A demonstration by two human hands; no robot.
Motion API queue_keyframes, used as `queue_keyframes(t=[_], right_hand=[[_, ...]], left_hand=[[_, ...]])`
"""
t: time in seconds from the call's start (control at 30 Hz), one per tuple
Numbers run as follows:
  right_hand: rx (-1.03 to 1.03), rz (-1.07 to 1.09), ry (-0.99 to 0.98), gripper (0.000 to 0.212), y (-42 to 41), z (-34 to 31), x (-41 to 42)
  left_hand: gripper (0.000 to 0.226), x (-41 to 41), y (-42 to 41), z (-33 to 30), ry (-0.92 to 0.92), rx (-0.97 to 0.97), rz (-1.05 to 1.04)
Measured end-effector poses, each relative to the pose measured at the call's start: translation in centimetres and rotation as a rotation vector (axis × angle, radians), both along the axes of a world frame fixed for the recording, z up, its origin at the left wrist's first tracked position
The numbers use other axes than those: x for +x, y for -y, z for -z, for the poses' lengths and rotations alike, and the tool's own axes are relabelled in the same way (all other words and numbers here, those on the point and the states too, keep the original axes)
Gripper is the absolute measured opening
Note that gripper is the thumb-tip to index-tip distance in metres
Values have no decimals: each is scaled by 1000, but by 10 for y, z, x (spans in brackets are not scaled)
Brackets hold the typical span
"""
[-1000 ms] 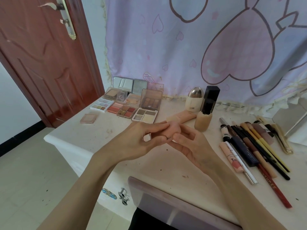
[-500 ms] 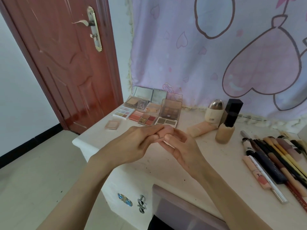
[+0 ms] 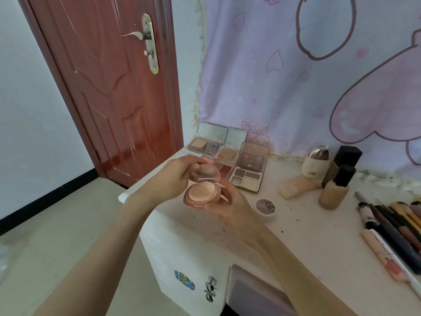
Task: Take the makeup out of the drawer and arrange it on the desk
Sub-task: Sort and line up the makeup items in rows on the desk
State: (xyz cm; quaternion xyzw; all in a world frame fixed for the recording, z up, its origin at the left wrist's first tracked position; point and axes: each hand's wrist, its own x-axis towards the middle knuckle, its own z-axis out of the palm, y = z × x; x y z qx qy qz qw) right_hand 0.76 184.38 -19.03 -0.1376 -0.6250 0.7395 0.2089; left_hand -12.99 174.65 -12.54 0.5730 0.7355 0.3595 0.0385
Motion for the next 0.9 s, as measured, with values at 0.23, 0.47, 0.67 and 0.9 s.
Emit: queue_keyframes(t=[0.23, 0.47, 0.67, 0.9], right_hand=[[60, 134, 104, 24, -5, -1, -22], [277, 337, 269, 28, -17, 4, -50], [135, 396, 360, 23, -31, 14, -59], [56, 455, 359, 27, -29, 6, -77]], left_hand=[[28, -29, -26, 2, 57, -59, -116], [26, -35, -42, 6, 261, 2, -105], [32, -68, -23, 52, 88, -97, -411], [37, -70, -8, 85, -53, -149, -414]])
